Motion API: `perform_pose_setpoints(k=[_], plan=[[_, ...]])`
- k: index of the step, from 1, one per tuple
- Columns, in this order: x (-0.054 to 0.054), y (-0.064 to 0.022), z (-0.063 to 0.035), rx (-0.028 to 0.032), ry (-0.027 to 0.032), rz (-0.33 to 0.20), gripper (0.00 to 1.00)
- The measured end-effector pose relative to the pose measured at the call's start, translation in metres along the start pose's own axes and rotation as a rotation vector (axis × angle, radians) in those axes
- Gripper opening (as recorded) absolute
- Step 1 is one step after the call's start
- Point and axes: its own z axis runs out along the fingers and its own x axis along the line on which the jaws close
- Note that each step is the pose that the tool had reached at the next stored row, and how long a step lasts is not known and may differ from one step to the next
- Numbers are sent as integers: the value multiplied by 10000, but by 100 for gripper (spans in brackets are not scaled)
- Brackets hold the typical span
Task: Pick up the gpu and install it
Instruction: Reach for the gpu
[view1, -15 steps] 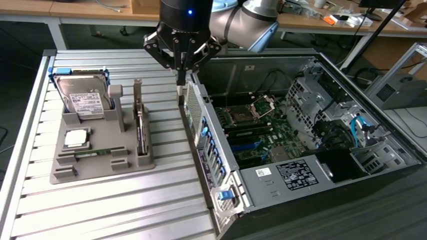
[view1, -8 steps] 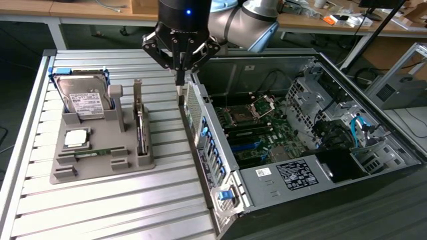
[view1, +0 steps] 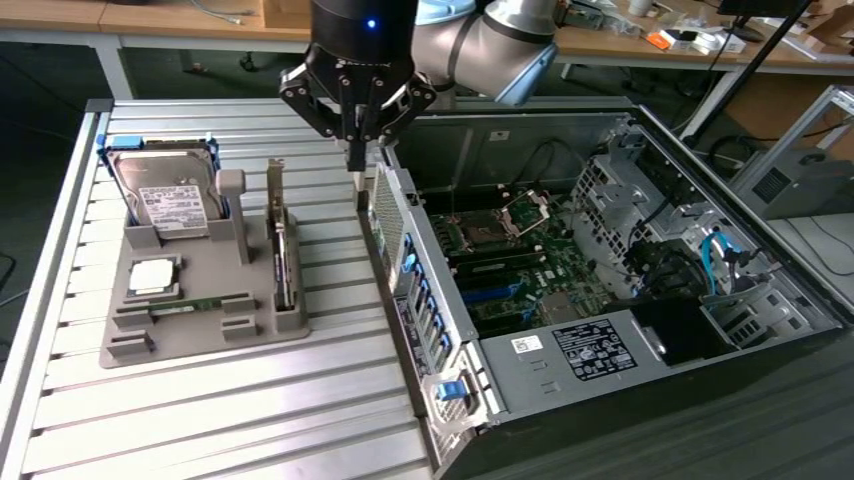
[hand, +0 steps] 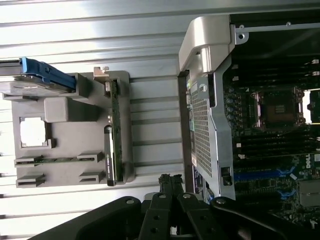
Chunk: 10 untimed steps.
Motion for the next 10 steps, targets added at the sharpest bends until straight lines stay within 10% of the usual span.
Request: perform_pose_setpoints(k=[10], plan=[[64, -4, -1, -1, -1, 0, 11]])
